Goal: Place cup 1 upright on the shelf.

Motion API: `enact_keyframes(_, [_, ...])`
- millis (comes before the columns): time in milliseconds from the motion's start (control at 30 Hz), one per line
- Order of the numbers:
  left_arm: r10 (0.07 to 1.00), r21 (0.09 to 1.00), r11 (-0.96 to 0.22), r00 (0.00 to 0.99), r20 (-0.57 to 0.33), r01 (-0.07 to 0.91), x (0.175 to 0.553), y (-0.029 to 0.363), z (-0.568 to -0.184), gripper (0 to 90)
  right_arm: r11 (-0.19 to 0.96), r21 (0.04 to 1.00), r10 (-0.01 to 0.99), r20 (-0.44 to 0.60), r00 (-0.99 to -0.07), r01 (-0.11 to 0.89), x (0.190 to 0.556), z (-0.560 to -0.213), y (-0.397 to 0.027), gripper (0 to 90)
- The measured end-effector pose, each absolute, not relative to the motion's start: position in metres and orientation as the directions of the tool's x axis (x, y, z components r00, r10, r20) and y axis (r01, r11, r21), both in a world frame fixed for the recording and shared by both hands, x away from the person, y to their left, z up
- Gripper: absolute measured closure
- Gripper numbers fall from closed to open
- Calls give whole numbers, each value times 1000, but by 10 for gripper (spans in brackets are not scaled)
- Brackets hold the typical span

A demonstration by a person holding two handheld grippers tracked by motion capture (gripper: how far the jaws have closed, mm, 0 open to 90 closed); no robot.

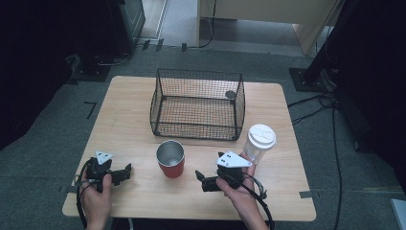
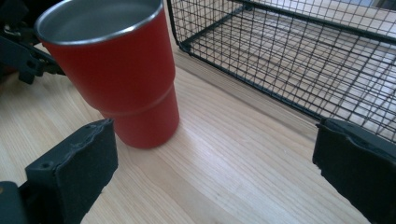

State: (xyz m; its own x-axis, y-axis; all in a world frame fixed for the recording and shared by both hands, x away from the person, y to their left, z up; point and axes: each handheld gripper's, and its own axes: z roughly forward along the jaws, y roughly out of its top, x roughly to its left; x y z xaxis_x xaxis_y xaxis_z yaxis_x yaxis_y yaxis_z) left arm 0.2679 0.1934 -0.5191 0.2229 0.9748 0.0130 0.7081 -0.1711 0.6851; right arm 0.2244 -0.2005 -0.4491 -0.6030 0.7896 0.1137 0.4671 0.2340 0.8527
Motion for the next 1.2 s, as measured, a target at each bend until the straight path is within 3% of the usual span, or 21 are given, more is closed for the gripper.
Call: enact_keyframes(1200, [975,685,-171,223,13,708,268,193,-519,0,189,909,688,149,-710,373,235,-455,-152,8])
